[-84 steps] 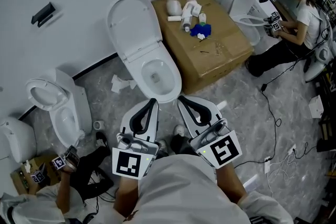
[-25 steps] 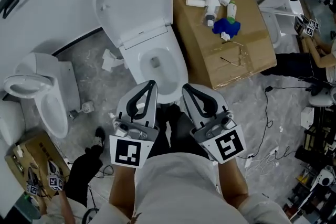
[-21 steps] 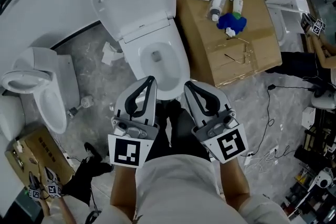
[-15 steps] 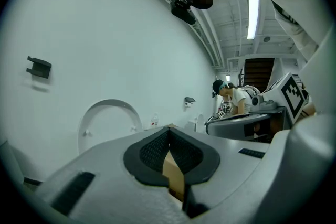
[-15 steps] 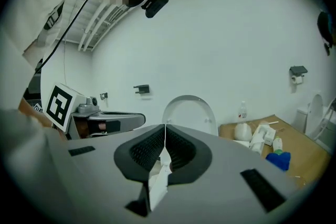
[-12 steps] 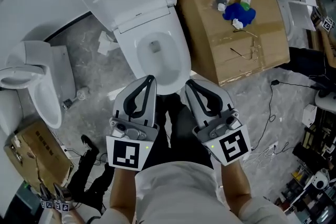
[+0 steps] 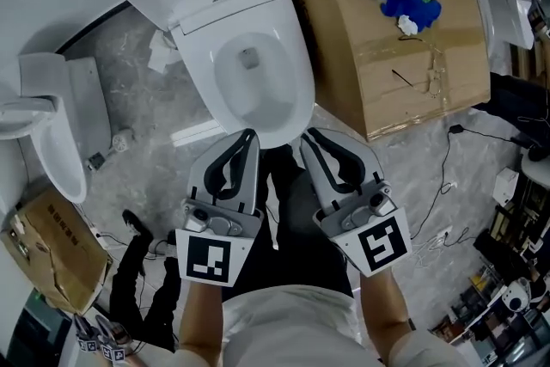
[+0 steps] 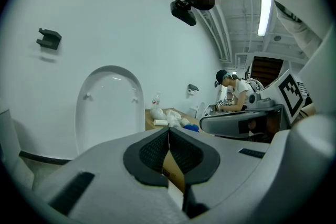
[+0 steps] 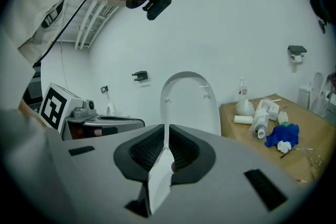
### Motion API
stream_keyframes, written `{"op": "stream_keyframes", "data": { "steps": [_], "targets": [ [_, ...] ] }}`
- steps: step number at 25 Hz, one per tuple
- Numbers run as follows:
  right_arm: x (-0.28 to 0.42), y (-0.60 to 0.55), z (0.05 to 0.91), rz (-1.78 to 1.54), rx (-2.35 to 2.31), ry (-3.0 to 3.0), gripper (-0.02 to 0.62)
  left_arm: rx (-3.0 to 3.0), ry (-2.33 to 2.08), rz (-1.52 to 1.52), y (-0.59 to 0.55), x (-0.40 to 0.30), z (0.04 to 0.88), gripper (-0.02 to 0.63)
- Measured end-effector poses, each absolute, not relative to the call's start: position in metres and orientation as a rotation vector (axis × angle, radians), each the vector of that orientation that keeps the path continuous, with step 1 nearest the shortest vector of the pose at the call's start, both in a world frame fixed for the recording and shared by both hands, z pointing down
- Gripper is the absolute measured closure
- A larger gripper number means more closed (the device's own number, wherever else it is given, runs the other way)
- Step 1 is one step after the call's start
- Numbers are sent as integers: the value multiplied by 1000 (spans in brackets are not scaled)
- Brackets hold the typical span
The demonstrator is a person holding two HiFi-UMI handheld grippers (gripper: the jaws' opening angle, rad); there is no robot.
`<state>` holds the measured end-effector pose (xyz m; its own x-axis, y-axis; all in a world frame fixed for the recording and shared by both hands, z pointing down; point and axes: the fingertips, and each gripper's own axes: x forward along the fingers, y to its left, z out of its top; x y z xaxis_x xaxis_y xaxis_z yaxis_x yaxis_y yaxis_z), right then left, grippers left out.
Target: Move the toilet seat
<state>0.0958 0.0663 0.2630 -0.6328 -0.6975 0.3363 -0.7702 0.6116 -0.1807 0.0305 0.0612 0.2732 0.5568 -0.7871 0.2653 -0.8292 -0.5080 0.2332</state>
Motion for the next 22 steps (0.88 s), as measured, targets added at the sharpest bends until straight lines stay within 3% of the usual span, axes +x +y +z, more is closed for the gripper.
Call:
{"op": "stream_keyframes", "data": {
  "steps": [19, 22],
  "targets": [
    [109, 78, 392, 624, 1210, -2492, 575, 2325, -1289, 253, 84, 34, 401, 594],
    [108, 83, 413, 665, 1181, -2460, 539, 2308, -1283, 268, 87, 33, 418, 583]
  ]
}}
